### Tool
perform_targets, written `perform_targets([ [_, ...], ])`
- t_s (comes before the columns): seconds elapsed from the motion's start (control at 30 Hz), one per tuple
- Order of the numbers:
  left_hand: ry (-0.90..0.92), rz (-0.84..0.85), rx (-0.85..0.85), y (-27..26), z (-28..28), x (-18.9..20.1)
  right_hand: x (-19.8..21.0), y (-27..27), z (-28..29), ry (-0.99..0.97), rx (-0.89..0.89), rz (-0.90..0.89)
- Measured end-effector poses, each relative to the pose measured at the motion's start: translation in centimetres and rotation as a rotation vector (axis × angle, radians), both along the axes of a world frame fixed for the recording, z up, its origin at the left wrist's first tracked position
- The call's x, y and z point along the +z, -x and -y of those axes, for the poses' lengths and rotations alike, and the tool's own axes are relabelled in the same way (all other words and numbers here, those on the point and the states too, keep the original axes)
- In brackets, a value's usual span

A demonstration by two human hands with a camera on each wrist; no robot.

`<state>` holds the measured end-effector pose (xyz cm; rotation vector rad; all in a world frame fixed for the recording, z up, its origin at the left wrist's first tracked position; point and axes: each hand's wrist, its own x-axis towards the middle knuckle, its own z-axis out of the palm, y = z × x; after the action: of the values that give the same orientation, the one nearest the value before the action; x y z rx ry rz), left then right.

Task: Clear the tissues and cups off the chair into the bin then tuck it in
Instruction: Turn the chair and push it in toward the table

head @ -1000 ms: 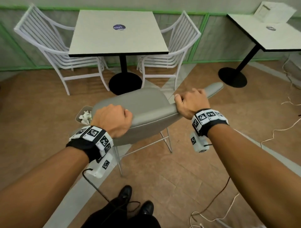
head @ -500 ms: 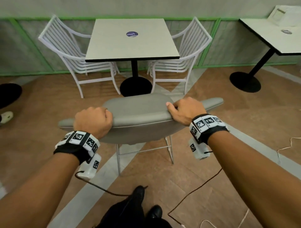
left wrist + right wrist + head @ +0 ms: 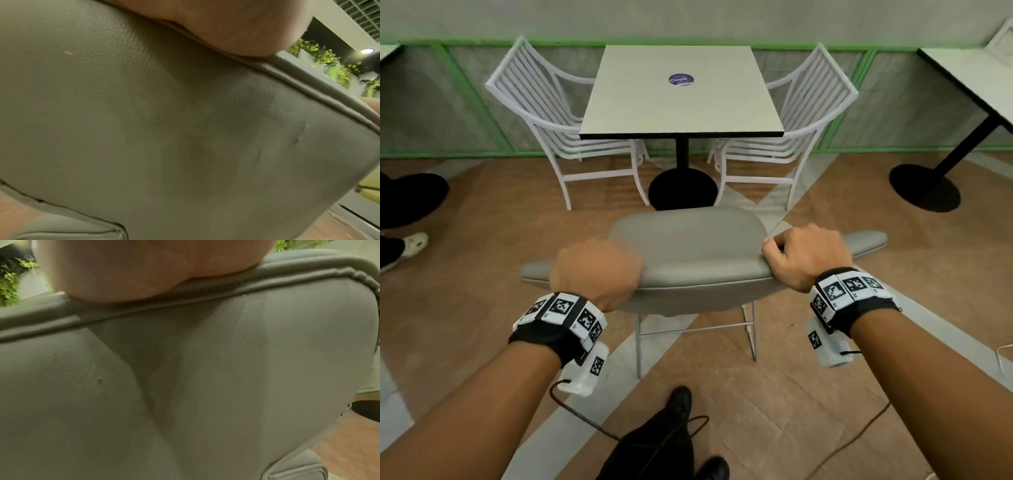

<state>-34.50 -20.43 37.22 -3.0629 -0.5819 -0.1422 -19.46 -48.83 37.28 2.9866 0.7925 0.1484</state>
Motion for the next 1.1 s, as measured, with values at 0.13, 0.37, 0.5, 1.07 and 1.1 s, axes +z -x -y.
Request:
perform_targets([
  [0.13, -0.004, 0.017, 0.015, -2.3, -1.3, -0.1, 0.3, -1.6, -1.4, -0.021, 0.007, -0.011],
  [0.37, -0.004, 0.073, 0.031, -6.7, -4.0, -0.1, 0.8, -5.5, -4.0, -0.029, 0.007, -0.024],
  [0.5, -0.002, 0.087, 0.026, -10.2, -6.0, -0.1, 0.8, -8.7, -6.0, -0.030, -0.004, -0.013],
  [1.07, -0.013, 0.107, 0.033, -26.6, -14.1, -0.2, 1.2, -25.9, -14.6, -0.042, -0.004, -0.014],
  [1.1, -0.011, 0.110, 0.033, -27.3, -14.8, -0.2, 1.2, -26.5, -15.1, -0.045, -0.002, -0.021],
])
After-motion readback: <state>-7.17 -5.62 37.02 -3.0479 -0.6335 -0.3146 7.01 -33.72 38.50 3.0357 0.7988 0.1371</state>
